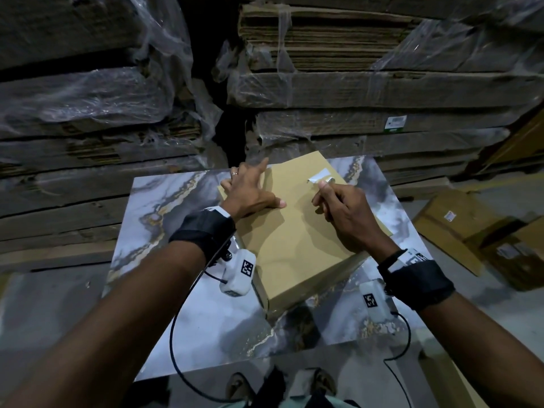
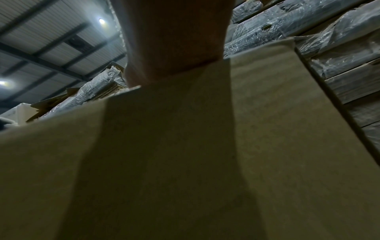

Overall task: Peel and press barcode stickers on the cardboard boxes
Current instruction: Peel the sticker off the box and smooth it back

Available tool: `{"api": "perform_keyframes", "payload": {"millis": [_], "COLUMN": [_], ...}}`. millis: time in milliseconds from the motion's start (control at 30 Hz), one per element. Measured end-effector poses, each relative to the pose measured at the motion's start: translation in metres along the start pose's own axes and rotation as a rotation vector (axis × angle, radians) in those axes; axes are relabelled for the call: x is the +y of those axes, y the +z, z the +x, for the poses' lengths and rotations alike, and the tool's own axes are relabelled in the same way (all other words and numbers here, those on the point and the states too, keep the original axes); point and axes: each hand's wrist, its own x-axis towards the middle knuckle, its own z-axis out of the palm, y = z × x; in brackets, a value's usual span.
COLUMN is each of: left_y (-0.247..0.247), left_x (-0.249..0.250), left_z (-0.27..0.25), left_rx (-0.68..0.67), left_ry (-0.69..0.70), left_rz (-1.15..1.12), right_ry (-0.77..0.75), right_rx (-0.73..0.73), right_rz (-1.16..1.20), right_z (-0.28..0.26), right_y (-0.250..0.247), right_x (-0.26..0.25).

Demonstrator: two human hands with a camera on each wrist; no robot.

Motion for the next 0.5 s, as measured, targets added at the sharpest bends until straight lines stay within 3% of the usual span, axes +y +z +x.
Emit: {"api": "perform_keyframes", "payload": {"millis": [367,500], "left_y": [0.010,0.002], "left_x": [0.002,0.004], "left_z": [-0.010,-0.011], "left_rx": [0.194,0.090], "left_ry": [-0.018,0.016], "left_rz": [0.073,0.082], "right_ry": [-0.035,-0.044], "right_rx": [0.001,0.016], "right_rz": [-0.003,0.019], "right_z": [-0.001,-0.001], "right_y": [-0.001,-0.001], "right_x": [0.001,0.002]}}
